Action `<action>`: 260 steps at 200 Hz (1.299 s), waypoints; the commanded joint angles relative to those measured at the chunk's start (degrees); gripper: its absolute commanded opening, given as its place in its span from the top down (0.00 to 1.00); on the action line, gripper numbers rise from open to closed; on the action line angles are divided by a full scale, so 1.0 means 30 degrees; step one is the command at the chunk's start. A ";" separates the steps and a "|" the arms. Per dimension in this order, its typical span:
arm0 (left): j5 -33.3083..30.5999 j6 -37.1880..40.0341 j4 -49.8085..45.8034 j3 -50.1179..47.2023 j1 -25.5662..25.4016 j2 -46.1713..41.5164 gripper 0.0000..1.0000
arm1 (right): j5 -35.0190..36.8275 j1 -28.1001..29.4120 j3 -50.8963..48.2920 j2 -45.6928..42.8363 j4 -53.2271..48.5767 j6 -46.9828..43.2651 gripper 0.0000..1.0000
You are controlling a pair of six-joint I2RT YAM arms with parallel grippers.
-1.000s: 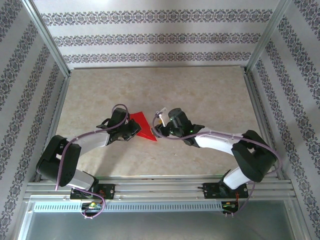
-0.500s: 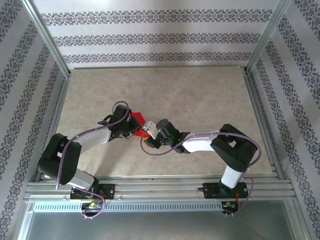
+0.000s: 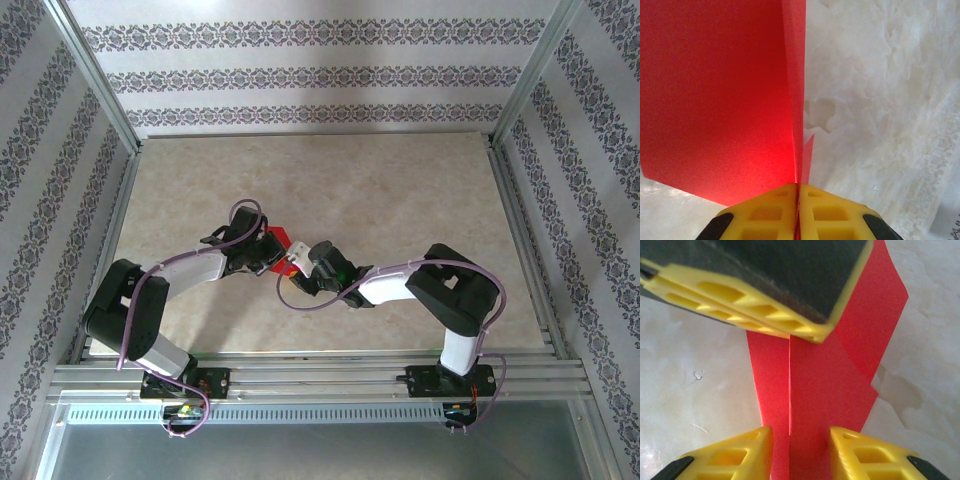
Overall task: Fold a paper plane with a square sheet of paper (pick it up from the middle)
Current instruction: Fourth fold the wing at the center of the table.
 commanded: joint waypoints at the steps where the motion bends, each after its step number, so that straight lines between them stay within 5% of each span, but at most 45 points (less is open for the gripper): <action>1: 0.0540 0.0560 -0.0696 0.0482 -0.0213 0.0222 0.90 | 0.0539 0.0224 0.0521 0.0427 0.0798 -0.0298 0.66; 97: 0.0544 0.0517 -0.0934 0.0647 -0.0226 0.0258 0.88 | 0.0800 0.0314 0.0364 0.0563 0.0857 -0.0058 0.86; 189: 0.0045 0.1779 -0.2216 0.0793 0.1694 -0.2808 0.55 | -0.0502 0.0226 -0.0779 -0.0985 -0.0578 0.3348 0.90; 260: 0.0917 0.0894 0.0188 -0.2526 0.1544 -0.4620 0.63 | -0.3567 -0.0487 -0.0696 -0.1191 -0.1567 0.8081 0.91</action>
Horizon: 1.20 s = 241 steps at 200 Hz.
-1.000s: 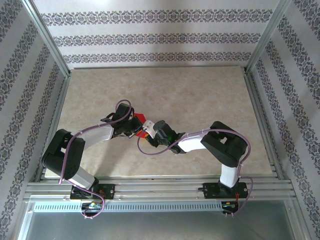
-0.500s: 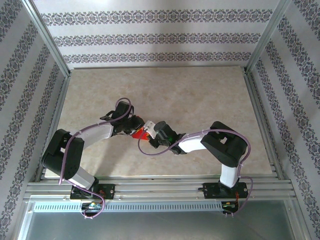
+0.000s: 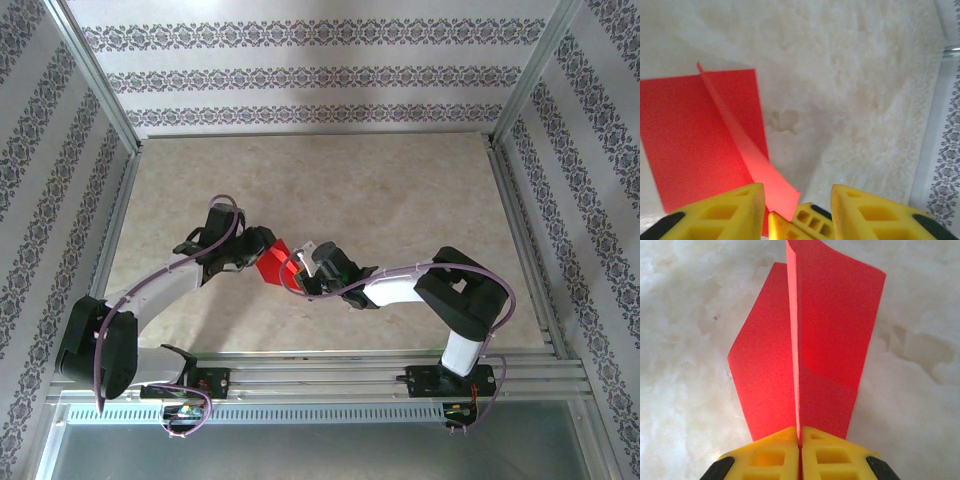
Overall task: Fold a paper plane with a square sheet of paper (pick it up from the middle)
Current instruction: Fourth fold the wing at the center of the table.
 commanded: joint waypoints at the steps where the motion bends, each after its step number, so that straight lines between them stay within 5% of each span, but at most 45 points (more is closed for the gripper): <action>1: 0.0443 -0.0357 0.0967 -0.1188 -0.0081 -0.0225 0.63 | -0.1806 -0.0373 -0.0091 -0.0108 -0.0500 0.2413 0.91; 99: 0.0886 -0.1223 0.4213 -0.3491 -0.1236 0.0655 0.64 | -0.6188 -0.1838 0.0854 0.1242 -0.0284 0.5246 0.88; 241: 0.1297 -0.0557 0.5169 -0.3207 -0.1569 0.2950 0.69 | -0.9268 -0.2602 0.2574 0.2851 -0.1430 0.6662 0.88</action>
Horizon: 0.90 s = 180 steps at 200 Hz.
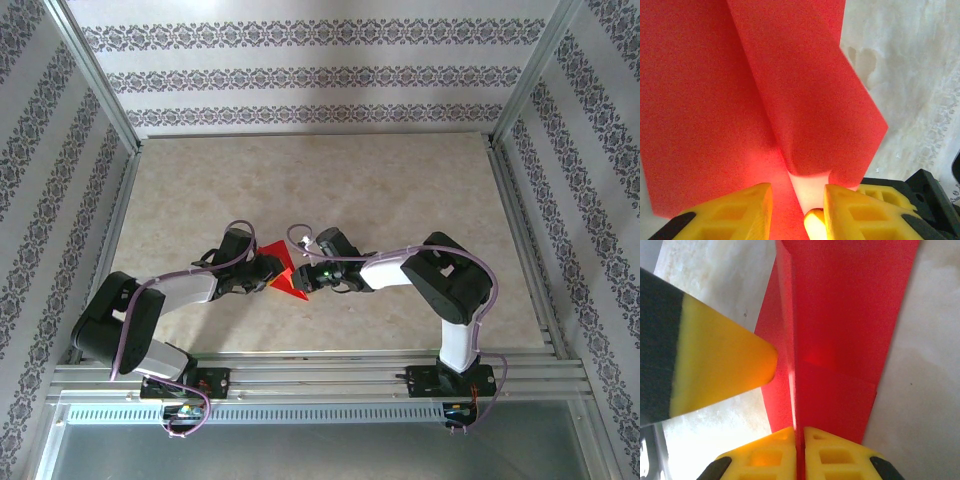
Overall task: Fold a paper plane with a square sheet of paper (pick it up from the middle)
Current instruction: Fourth fold the wing at the center of the table.
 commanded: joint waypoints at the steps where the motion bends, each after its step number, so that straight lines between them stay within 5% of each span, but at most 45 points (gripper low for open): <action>1: 0.0064 0.0363 0.0594 0.0124 -0.0265 0.0123 0.69 | -0.1170 -0.0216 0.0623 0.0478 -0.0357 0.0582 0.88; 180: -0.0857 0.1566 -0.1054 0.0776 -0.0280 0.1030 0.62 | -0.2504 -0.0950 0.1188 0.1455 -0.1178 0.2020 0.87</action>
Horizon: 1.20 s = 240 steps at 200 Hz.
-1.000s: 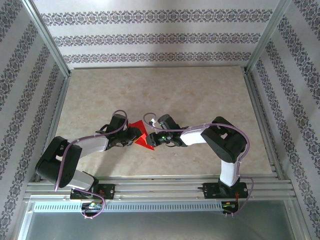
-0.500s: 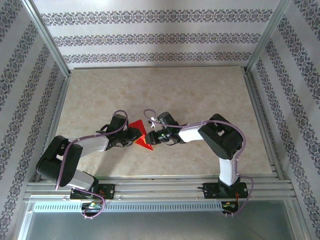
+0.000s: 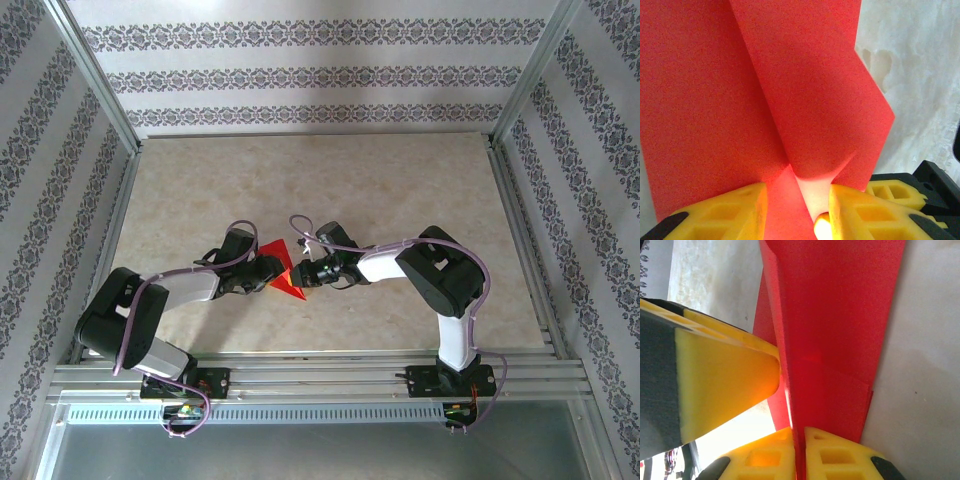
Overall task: Fold a paper plane with a square sheet of paper (pick it up from the middle)
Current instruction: Fourth fold the wing at the center of the table.
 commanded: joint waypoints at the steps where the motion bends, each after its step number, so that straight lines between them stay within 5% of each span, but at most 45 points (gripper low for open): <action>1: -0.0415 0.0546 -0.0861 0.0536 -0.0265 0.0396 0.62 | -0.0303 -0.0310 0.0015 0.0325 -0.0288 0.0290 0.87; 163: -0.0547 0.0509 -0.1563 0.1382 -0.0234 -0.1403 0.56 | -0.0749 -0.0577 0.0324 0.1114 -0.0849 0.0708 0.86; 240: -0.0834 0.0217 -0.1083 0.1406 -0.0250 -0.0336 0.66 | -0.0882 -0.0594 0.1112 0.1556 -0.2675 -0.0116 0.84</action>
